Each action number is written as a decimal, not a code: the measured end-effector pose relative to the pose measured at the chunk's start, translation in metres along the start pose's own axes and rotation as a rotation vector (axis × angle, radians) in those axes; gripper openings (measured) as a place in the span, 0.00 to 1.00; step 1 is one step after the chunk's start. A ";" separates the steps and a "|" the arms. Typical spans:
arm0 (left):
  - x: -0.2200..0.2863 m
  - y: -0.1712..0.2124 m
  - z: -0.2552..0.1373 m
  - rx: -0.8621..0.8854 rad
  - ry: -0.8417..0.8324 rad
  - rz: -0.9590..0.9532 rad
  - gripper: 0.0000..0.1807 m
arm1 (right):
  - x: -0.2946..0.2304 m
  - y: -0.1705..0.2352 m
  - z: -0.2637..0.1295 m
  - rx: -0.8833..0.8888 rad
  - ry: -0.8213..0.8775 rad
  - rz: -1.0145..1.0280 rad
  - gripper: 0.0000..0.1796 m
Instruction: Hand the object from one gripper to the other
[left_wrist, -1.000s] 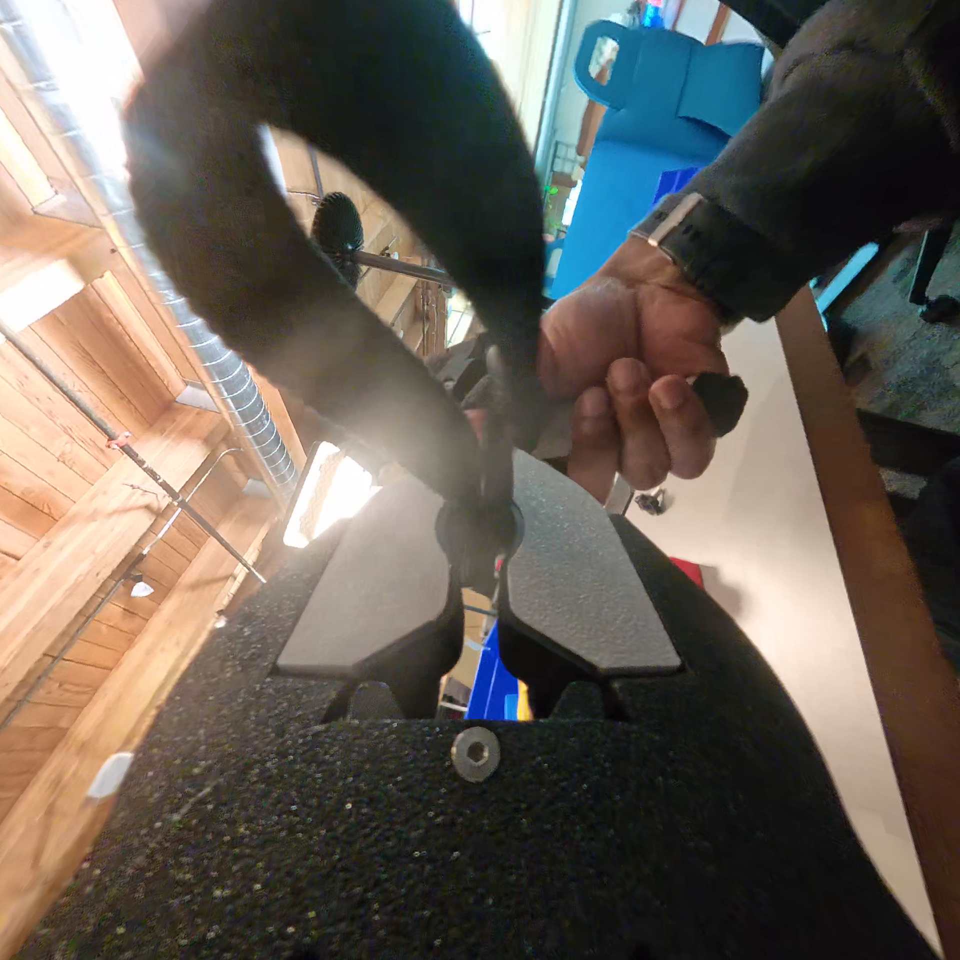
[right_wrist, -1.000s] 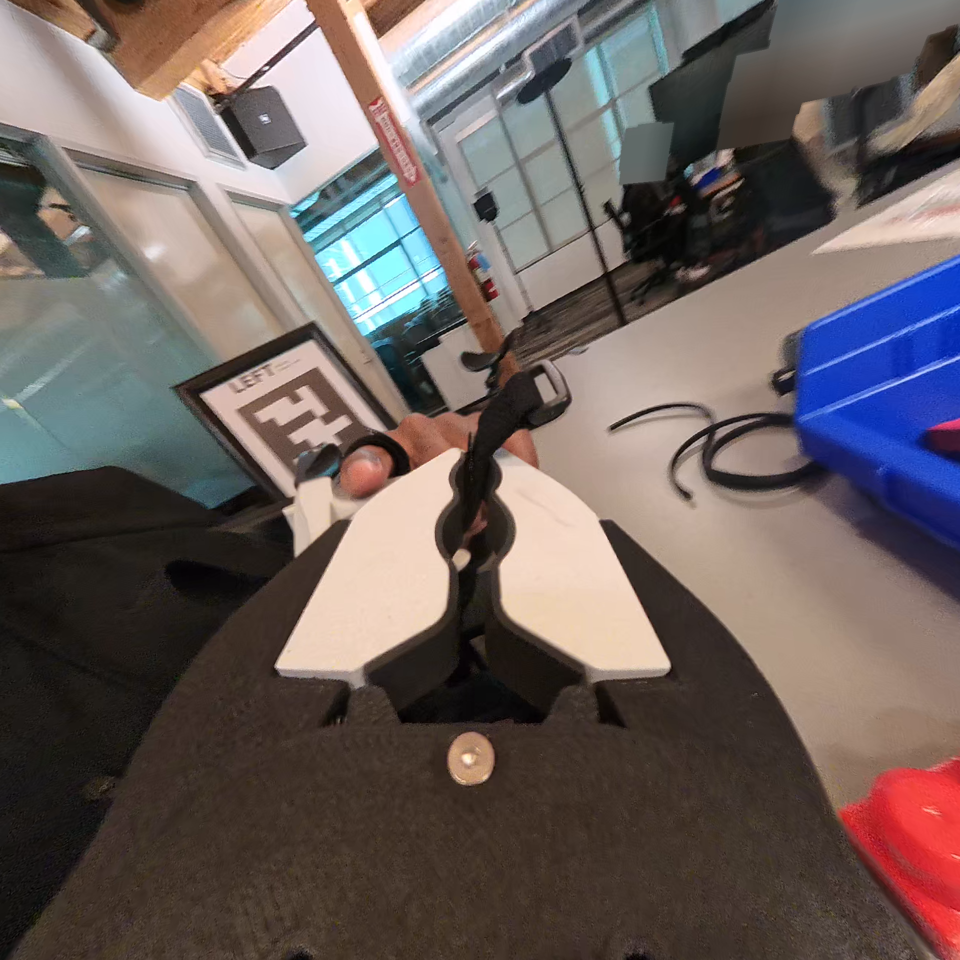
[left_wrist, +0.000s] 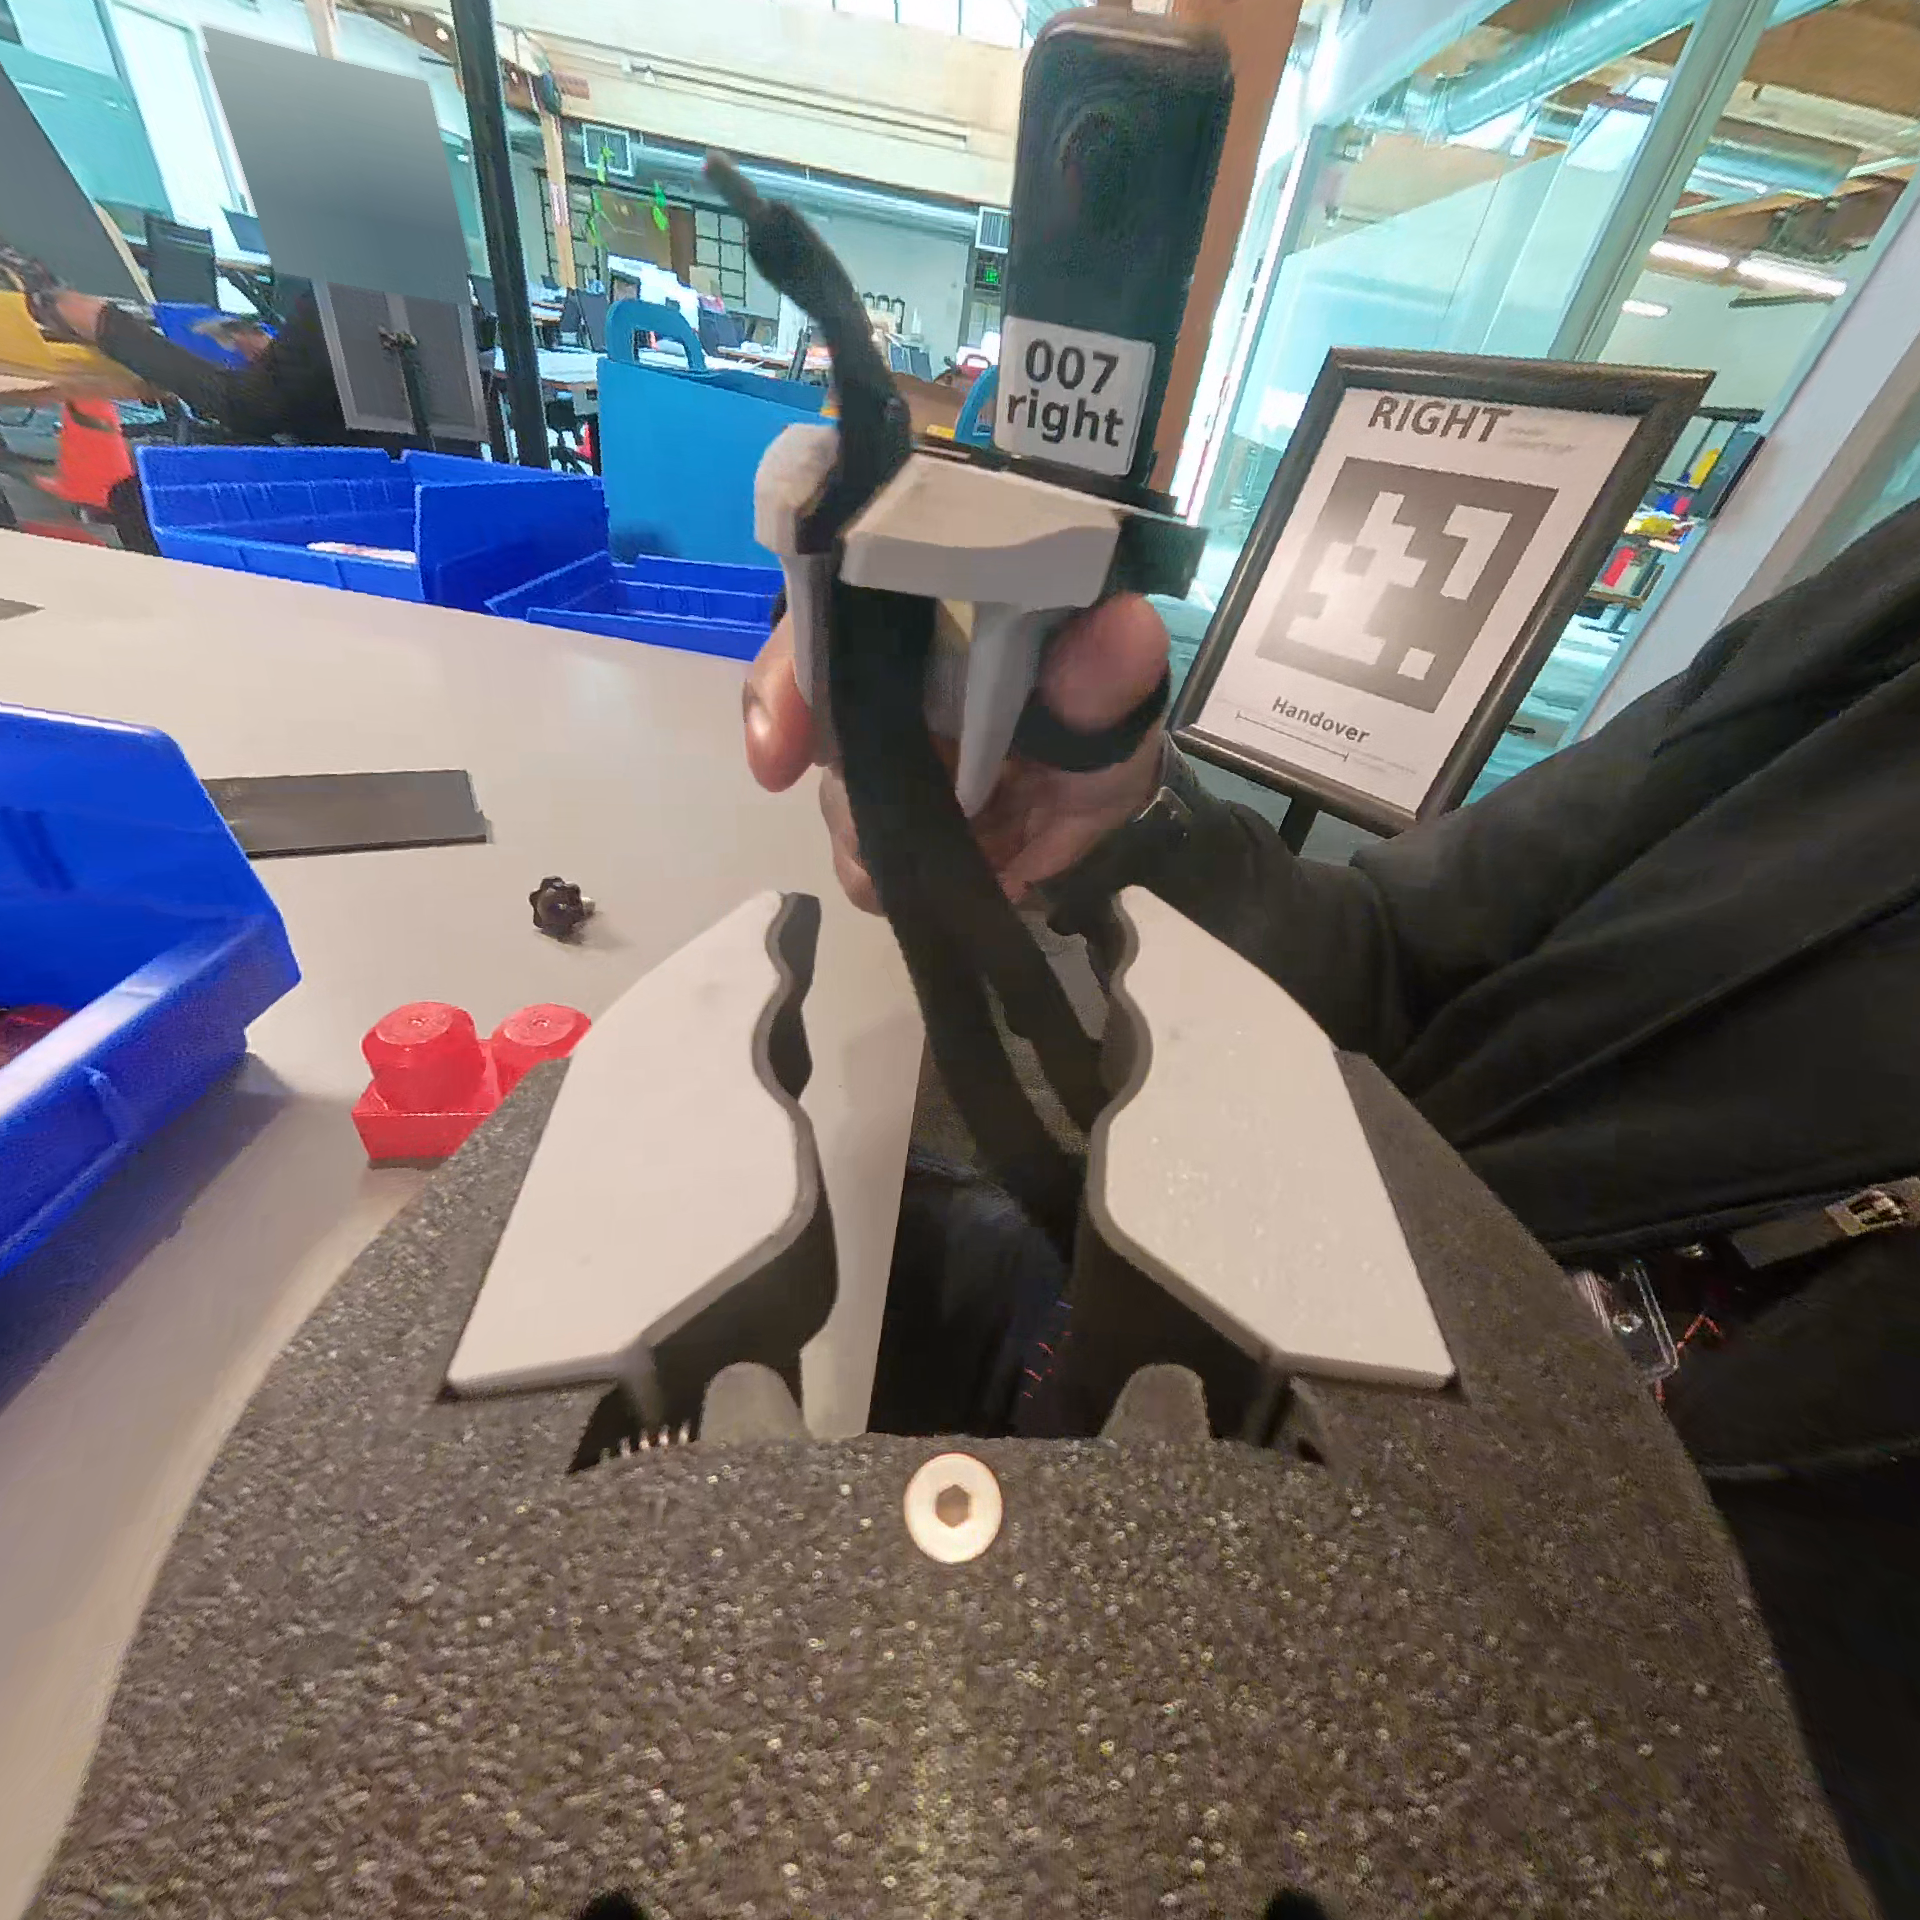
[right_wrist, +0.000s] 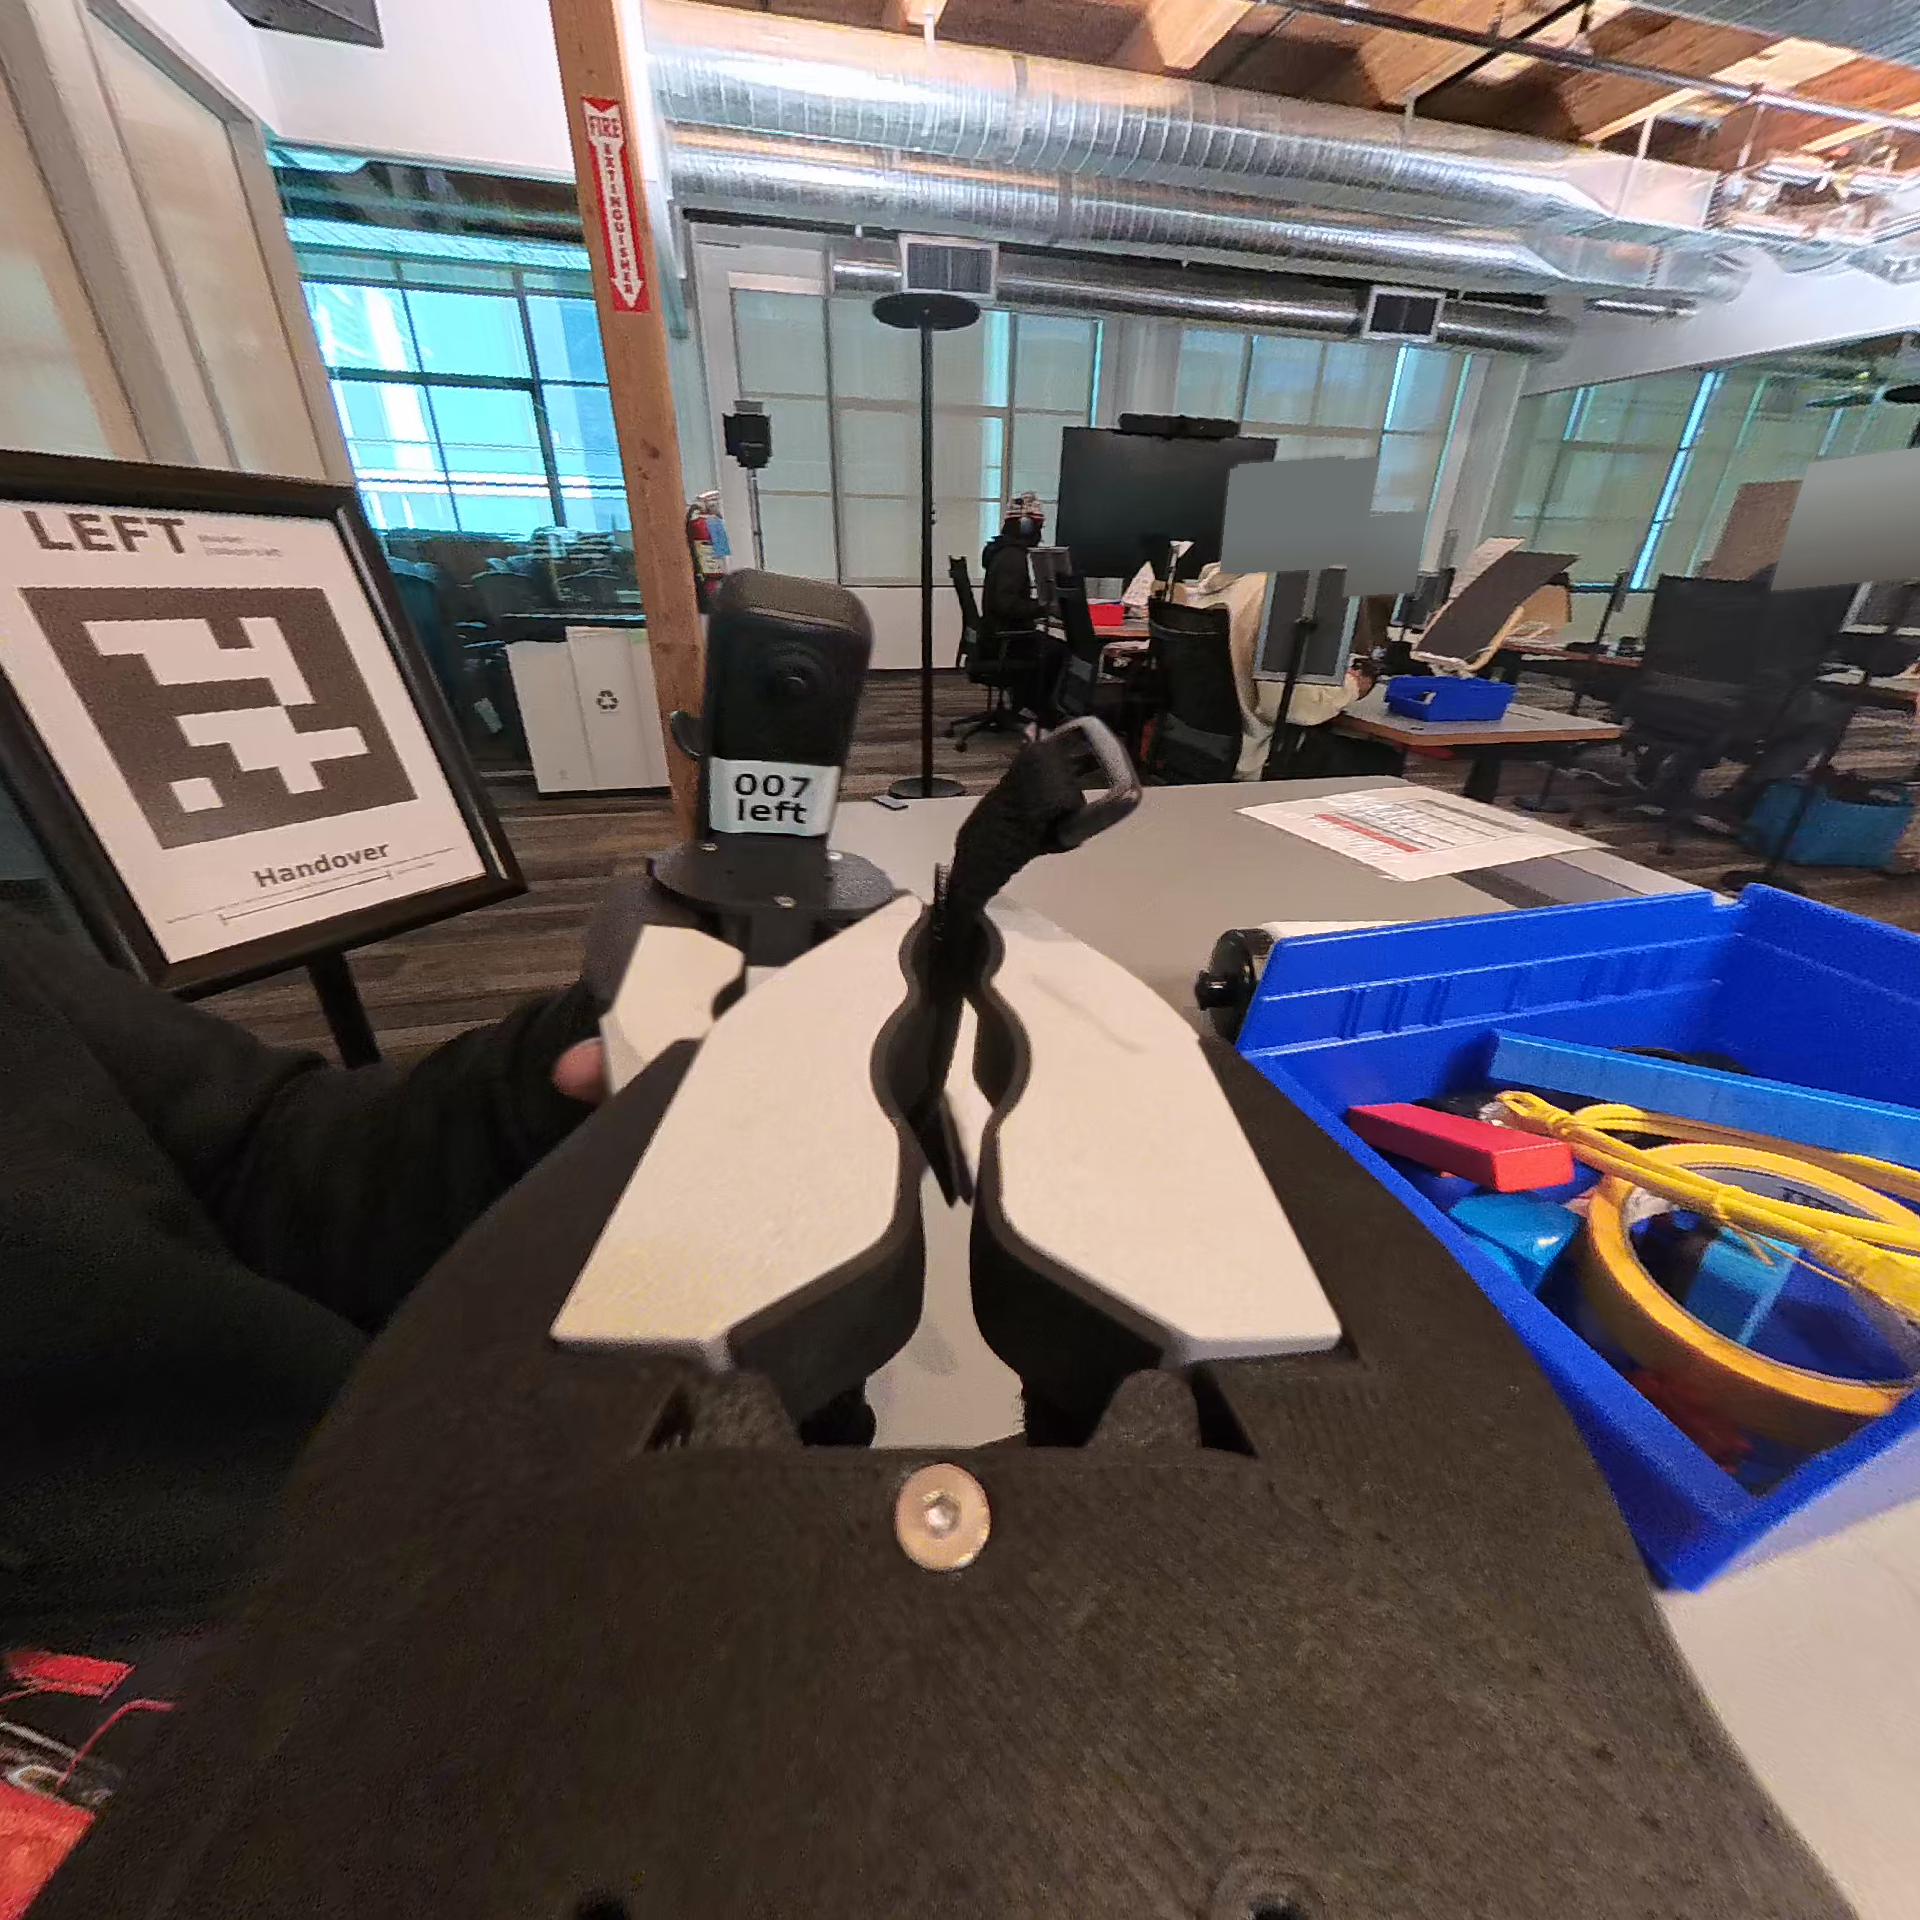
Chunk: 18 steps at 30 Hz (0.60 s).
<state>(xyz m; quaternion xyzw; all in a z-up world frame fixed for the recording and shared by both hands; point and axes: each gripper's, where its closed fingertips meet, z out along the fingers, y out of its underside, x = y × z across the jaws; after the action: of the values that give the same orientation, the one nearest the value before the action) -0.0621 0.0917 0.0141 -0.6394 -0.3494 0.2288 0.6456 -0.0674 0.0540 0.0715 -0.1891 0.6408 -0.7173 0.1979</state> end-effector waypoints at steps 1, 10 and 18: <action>-0.001 0.001 0.002 -0.002 0.001 -0.015 0.28 | -0.002 0.001 0.002 -0.002 -0.011 0.004 0.02; -0.024 -0.004 -0.003 0.085 -0.058 -0.126 0.03 | 0.015 0.014 0.002 -0.038 0.083 0.033 0.09; -0.047 -0.078 -0.076 0.716 -0.208 -0.107 0.03 | 0.006 0.032 0.007 -0.048 0.040 0.118 0.20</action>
<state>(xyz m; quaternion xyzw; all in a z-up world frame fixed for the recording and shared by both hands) -0.0477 -0.0002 0.0880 -0.3272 -0.3441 0.3663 0.8003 -0.0671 0.0416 0.0406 -0.1412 0.6717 -0.6924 0.2225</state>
